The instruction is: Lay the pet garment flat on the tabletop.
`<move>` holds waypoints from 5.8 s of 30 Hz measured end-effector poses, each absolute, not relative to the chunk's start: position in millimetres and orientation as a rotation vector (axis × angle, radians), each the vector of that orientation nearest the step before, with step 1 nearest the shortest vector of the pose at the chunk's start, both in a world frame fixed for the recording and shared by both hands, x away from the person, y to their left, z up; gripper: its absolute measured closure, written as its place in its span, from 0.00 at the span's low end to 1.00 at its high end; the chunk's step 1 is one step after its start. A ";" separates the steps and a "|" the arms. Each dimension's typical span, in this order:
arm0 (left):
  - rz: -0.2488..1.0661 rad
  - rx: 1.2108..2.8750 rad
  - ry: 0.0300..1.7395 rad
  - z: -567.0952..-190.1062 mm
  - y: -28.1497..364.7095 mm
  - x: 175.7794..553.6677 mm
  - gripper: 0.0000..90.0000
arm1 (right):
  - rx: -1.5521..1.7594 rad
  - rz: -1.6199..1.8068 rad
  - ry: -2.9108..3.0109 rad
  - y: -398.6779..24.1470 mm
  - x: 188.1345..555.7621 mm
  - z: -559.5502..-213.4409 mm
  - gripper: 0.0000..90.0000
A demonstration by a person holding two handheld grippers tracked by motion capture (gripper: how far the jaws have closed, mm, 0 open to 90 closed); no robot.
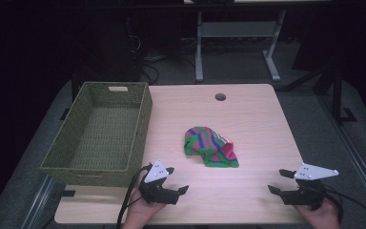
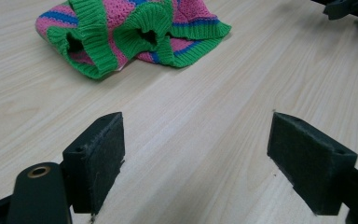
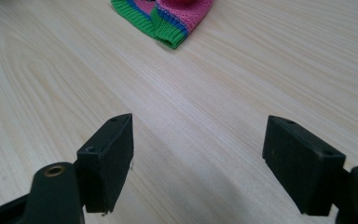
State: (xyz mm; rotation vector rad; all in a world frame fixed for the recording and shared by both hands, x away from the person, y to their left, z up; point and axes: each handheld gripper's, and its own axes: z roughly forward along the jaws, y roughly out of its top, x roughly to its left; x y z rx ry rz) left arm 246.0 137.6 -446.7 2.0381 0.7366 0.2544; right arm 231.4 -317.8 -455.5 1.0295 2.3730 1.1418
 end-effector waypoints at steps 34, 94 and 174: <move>0.256 2.033 0.738 -446.4 143.2 247.5 0.21 | 0.985 1.174 2.441 -288.3 265.4 -428.2 0.21; 0.257 2.007 0.747 -444.8 149.9 248.8 0.21 | 0.653 0.984 2.888 -127.0 393.8 -375.4 0.33; 0.240 1.996 0.754 -444.7 152.8 249.8 0.21 | 0.879 0.580 2.852 -105.9 426.8 -435.0 0.80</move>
